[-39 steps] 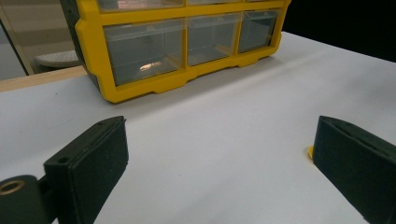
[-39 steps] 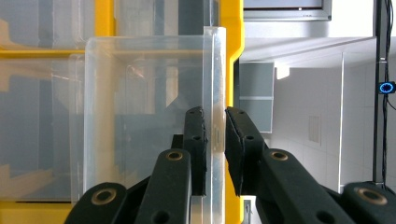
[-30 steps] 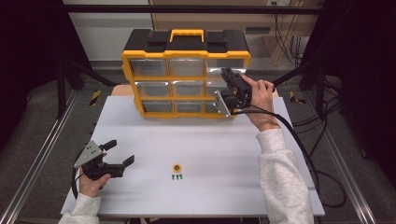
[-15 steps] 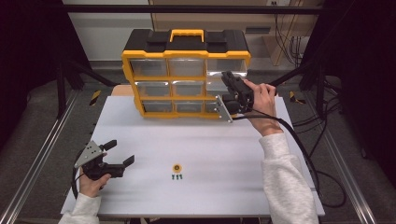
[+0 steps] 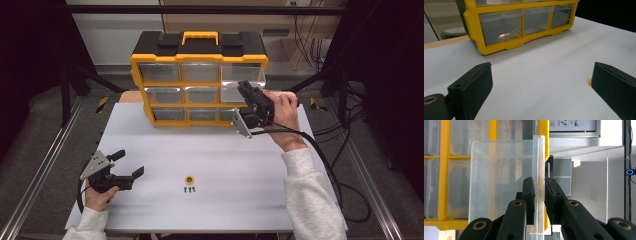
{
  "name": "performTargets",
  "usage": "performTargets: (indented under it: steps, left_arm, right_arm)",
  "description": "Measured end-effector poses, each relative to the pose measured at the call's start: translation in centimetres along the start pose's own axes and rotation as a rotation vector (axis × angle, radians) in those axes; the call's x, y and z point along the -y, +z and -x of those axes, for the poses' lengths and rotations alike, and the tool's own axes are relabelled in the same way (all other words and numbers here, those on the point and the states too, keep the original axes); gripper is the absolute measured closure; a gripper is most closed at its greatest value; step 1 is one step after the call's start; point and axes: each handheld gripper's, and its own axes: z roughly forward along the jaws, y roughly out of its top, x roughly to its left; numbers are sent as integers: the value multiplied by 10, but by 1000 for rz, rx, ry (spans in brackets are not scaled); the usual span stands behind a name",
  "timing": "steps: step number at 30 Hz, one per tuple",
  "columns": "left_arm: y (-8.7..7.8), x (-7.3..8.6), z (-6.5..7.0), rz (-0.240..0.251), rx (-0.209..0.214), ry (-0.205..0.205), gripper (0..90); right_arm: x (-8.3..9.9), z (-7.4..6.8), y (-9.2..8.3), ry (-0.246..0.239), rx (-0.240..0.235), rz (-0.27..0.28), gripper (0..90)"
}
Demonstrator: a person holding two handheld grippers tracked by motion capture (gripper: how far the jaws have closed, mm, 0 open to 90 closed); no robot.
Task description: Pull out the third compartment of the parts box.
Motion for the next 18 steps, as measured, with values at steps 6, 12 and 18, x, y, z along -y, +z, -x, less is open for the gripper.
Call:
performTargets:
  steps: [6,12,18]
  left_arm:
    - [0,0,0,-2,-1,0,36]
    - [0,0,0,-2,-1,2,36]
    - [0,0,1,-2,-1,1,36]
  right_arm:
    - [-1,0,-5,-2,-8,0,791]
    - [-3,-1,-6,7,-23,1,785]
    - [-3,1,-7,43,-41,0,771]
